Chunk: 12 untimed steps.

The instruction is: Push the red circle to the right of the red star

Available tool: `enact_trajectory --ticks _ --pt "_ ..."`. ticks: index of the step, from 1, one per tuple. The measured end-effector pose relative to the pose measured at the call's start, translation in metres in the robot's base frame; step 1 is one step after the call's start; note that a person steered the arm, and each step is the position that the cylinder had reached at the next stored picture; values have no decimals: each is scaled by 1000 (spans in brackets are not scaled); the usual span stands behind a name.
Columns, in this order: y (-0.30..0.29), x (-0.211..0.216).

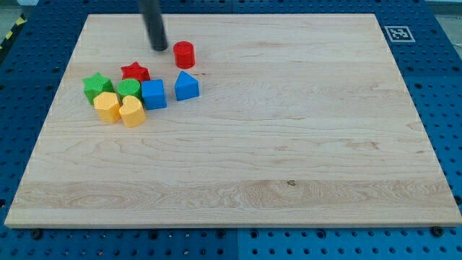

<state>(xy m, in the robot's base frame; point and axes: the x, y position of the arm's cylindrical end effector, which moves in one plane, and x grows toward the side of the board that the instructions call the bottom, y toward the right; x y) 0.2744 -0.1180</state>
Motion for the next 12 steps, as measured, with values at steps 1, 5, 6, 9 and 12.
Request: enact_trajectory --ticks 1,5,6,9,12 --pt "70 -8" --pt "38 28" --pt "38 51" --pt "38 90" --pt "9 109"
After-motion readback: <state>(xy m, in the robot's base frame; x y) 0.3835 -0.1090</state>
